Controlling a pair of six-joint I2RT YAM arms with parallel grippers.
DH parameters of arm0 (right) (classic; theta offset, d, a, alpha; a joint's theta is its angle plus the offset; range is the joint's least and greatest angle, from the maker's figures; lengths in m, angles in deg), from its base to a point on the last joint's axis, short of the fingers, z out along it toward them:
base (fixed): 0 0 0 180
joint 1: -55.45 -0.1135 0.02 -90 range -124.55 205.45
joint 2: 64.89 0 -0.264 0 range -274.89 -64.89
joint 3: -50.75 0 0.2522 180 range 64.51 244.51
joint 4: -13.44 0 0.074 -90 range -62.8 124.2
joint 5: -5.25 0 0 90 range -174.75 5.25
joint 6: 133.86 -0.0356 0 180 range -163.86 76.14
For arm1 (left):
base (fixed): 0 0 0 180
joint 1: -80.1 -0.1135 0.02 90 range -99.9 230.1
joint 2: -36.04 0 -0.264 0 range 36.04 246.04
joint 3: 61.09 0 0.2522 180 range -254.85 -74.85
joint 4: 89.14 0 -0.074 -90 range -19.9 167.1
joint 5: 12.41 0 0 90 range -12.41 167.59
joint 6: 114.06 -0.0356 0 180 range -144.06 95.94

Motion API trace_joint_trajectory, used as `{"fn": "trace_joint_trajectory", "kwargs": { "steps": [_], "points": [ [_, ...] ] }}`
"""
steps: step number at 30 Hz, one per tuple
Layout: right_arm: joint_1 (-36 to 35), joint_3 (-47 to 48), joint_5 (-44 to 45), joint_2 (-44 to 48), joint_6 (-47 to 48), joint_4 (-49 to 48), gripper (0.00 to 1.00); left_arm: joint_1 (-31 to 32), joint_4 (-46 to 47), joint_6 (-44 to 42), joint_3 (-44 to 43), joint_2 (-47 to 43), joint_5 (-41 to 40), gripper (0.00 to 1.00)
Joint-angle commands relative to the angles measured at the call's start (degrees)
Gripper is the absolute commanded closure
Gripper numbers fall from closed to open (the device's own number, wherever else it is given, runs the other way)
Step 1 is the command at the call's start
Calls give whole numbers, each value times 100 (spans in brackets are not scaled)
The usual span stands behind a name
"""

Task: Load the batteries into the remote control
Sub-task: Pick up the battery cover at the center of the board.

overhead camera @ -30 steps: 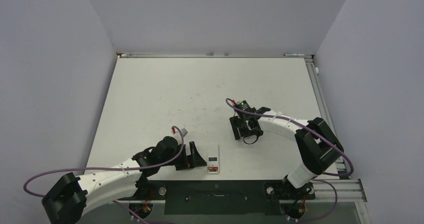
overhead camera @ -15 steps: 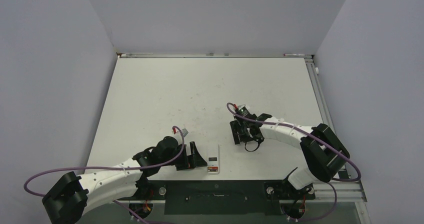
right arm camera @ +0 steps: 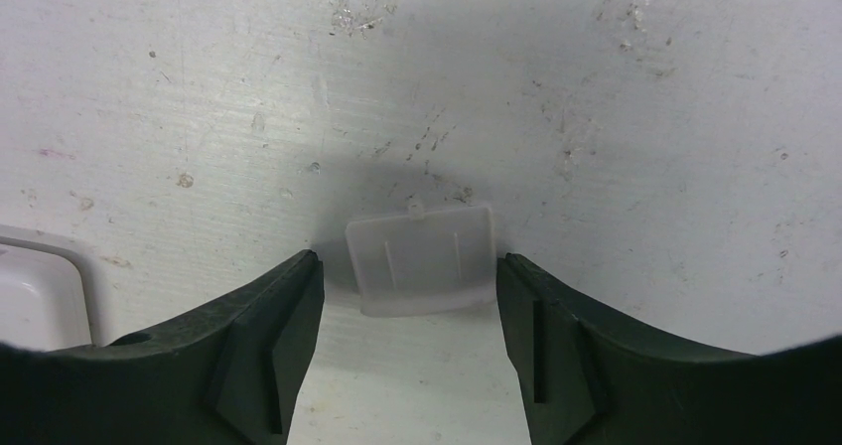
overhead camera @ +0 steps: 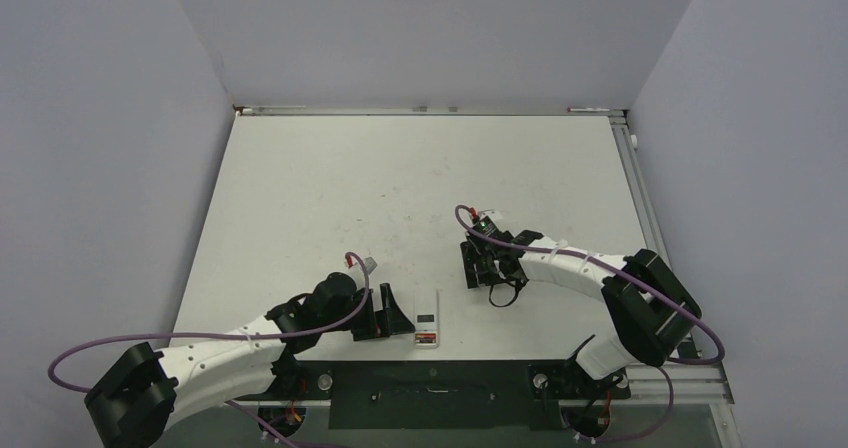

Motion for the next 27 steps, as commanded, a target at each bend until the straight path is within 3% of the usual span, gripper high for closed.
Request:
{"fn": "trace_joint_trajectory", "kwargs": {
  "steps": [1,27],
  "points": [
    [-57,-249,-9,-35,-199,225,37,-31,-118,-72,90,78,2,14],
    [-230,-329,-158,-7,-16,413,42,-25,-66,-113,19,342,57,14]
  ]
}}
